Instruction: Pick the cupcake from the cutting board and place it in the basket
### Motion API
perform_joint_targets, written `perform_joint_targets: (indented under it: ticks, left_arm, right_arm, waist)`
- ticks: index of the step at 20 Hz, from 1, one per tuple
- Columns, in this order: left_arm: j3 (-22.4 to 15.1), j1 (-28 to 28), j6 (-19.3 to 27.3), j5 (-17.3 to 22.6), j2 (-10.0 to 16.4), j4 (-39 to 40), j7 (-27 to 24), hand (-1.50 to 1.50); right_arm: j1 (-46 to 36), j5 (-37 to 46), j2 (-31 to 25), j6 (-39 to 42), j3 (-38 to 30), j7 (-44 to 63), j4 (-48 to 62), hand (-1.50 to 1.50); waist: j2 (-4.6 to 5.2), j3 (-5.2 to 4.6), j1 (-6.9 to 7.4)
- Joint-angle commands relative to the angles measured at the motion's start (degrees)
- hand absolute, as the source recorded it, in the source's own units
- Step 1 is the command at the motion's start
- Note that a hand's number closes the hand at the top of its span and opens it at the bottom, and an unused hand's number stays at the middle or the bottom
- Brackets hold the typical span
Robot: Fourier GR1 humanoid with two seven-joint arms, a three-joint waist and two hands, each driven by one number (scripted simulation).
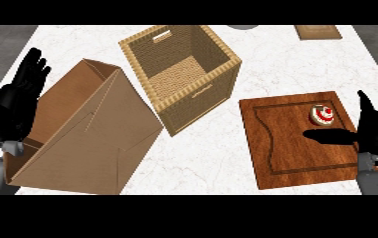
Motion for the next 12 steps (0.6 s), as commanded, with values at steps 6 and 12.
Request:
perform_joint_targets:
  ticks: [6,12]
  left_arm:
    - [-0.9,2.1,-2.2,0.9,-2.9,1.9,1.0,0.0]
    - [-1.6,-1.4,0.3,-1.8,-5.4,5.6,0.4,0.0]
  right_arm:
    - [-5.1,1.5,2.2,0.0,-0.5,-3.3,10.4,-1.5]
    - [-3.6,-1.3,1.1,4.6,-0.9,-6.4,11.0,-1.5]
  waist:
    - [1.04,-1.16,0.32]
    - [1.08,-1.18,-0.62]
